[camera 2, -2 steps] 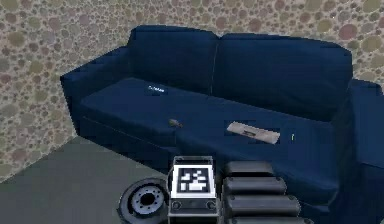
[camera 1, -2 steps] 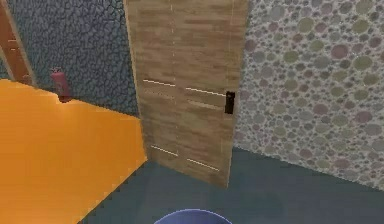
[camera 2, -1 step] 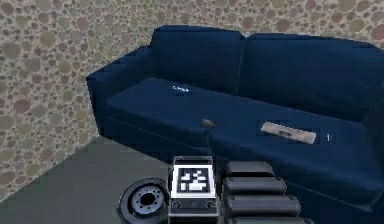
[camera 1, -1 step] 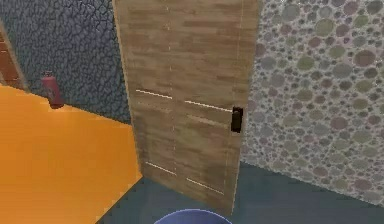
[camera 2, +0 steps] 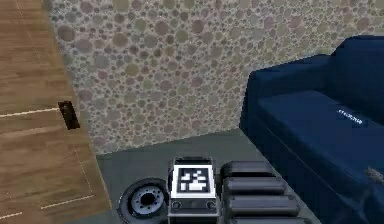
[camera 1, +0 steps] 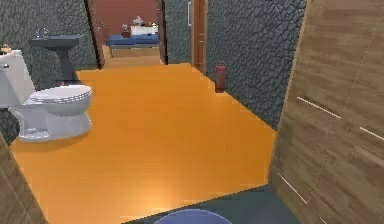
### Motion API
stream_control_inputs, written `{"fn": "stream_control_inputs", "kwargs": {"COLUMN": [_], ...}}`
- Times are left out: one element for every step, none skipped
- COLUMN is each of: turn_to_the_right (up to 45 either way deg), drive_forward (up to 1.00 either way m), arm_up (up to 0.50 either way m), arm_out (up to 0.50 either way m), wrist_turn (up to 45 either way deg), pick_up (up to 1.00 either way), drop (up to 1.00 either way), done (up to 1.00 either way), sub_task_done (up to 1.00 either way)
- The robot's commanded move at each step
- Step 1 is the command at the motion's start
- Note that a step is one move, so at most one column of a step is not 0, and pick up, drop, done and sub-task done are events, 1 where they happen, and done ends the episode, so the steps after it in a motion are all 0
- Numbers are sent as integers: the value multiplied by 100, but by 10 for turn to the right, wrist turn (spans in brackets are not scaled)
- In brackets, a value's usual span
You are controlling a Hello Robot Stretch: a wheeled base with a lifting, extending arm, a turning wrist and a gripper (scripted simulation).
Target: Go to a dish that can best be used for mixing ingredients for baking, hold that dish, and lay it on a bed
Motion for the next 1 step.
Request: {"fn": "stream_control_inputs", "kwargs": {"turn_to_the_right": [-150], "drive_forward": [0], "arm_up": [0], "arm_out": [0], "wrist_turn": [0], "pick_up": [0], "drop": [0], "done": [0], "sub_task_done": [0]}}
